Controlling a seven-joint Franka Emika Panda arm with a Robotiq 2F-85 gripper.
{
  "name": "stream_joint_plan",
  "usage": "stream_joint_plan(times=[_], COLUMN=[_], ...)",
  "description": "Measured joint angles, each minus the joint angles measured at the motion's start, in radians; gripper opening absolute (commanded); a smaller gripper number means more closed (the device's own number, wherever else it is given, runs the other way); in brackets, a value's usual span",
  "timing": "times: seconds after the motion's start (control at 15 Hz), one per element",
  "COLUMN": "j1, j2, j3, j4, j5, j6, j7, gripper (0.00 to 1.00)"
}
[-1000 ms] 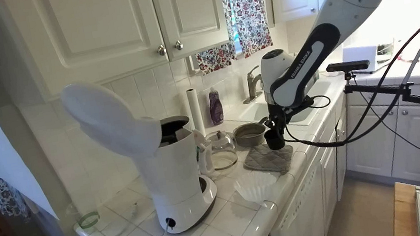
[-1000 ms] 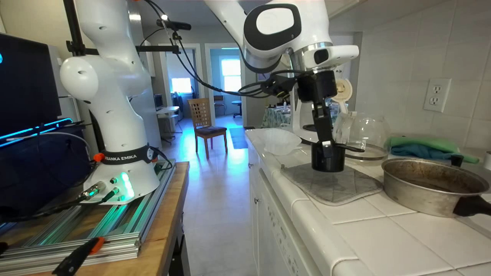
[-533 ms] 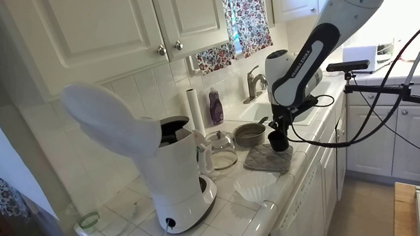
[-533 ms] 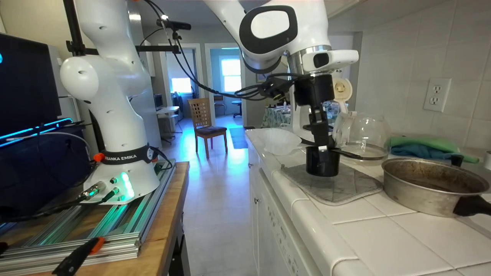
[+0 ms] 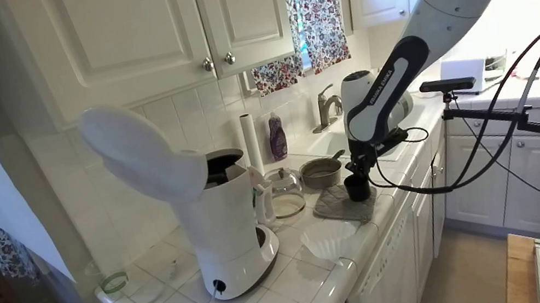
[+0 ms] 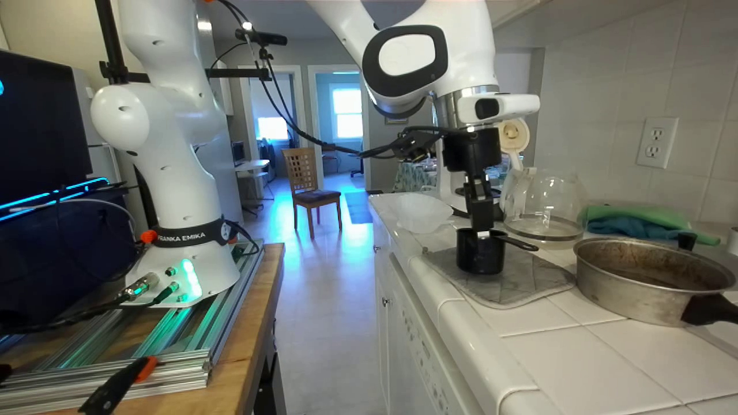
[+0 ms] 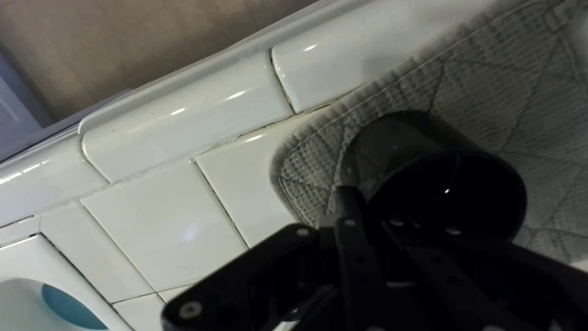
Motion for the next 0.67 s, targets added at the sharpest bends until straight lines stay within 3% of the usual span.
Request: stream_joint_plan(times=[0.67], j1=[-0.003], j2=[-0.031], j3=[-0.042], j4=[0.014], j5=[0.025], j6=[0.12], j7=[-0.015], gripper=[0.98])
